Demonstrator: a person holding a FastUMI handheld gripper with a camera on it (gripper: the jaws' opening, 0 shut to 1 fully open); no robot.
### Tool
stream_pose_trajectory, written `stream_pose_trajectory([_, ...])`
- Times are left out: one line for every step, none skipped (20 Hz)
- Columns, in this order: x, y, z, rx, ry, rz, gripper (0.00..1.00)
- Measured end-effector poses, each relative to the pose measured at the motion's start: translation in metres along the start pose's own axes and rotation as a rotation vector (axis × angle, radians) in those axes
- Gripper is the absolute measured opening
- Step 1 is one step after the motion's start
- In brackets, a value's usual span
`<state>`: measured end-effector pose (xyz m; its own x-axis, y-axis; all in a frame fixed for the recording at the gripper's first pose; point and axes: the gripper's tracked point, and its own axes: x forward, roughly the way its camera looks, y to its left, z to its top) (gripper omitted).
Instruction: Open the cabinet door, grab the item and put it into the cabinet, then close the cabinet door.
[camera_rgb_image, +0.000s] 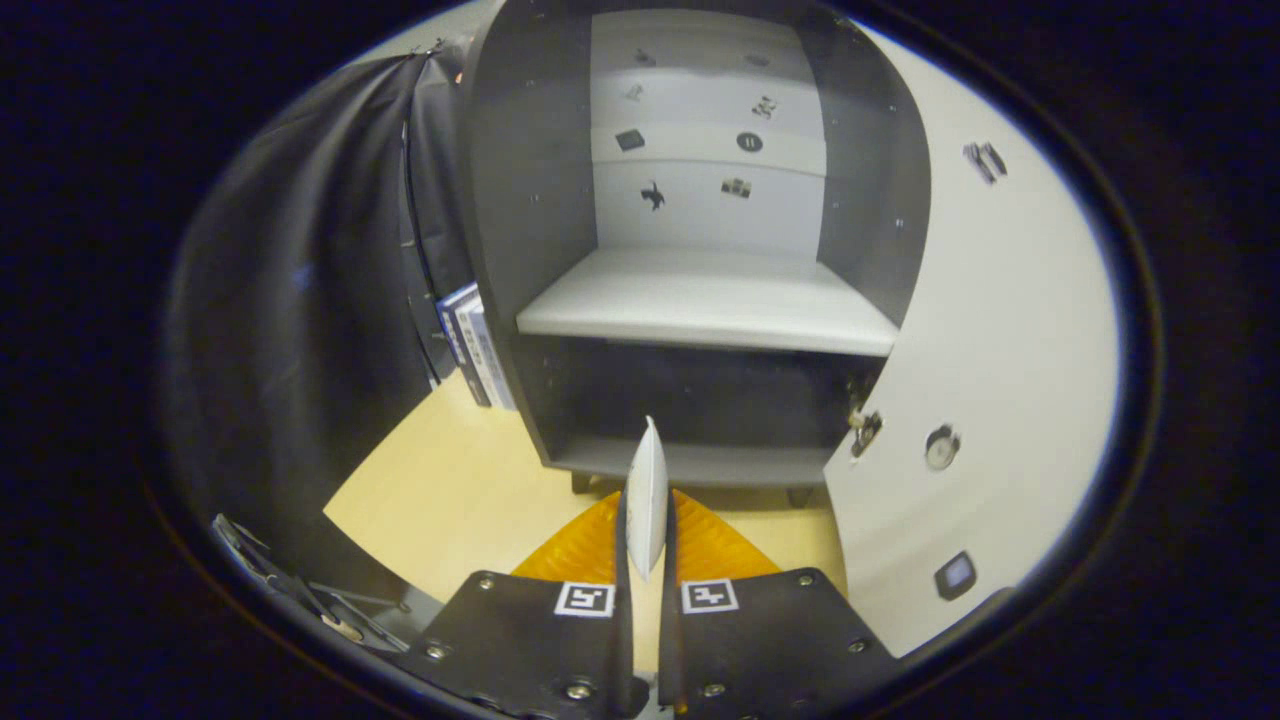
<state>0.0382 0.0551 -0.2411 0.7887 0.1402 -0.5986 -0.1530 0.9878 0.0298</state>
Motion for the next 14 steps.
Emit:
stream_pose_trajectory([-0.006, 0.0, 0.017, -0.008, -0.023, 0.0, 0.1])
stream_pose_trajectory([-0.009, -0.001, 0.032, -0.019, -0.045, -0.003, 0.1])
stream_pose_trajectory([-0.014, -0.001, 0.048, -0.024, -0.069, -0.003, 0.1])
stream_pose_trajectory([-0.017, 0.0, 0.064, -0.023, -0.092, -0.002, 0.1])
stream_pose_trajectory([-0.02, 0.0, 0.08, -0.017, -0.113, 0.001, 0.1])
stream_pose_trajectory([-0.021, -0.001, 0.094, -0.012, -0.129, 0.003, 0.1])
stream_pose_trajectory([-0.024, -0.003, 0.106, -0.005, -0.147, 0.001, 0.1])
stream_pose_trajectory([-0.024, -0.007, 0.12, -0.003, -0.165, -0.004, 0.1])
stream_pose_trajectory([-0.023, -0.012, 0.132, -0.002, -0.187, -0.015, 0.1])
stream_pose_trajectory([-0.02, -0.016, 0.142, -0.005, -0.204, -0.027, 0.1])
stream_pose_trajectory([-0.019, -0.018, 0.149, -0.008, -0.218, -0.036, 0.1])
stream_pose_trajectory([-0.015, -0.021, 0.154, -0.008, -0.22, -0.045, 0.1])
stream_pose_trajectory([-0.012, -0.023, 0.155, -0.003, -0.217, -0.054, 0.1])
stream_pose_trajectory([-0.006, -0.026, 0.158, 0.0, -0.213, -0.057, 0.1])
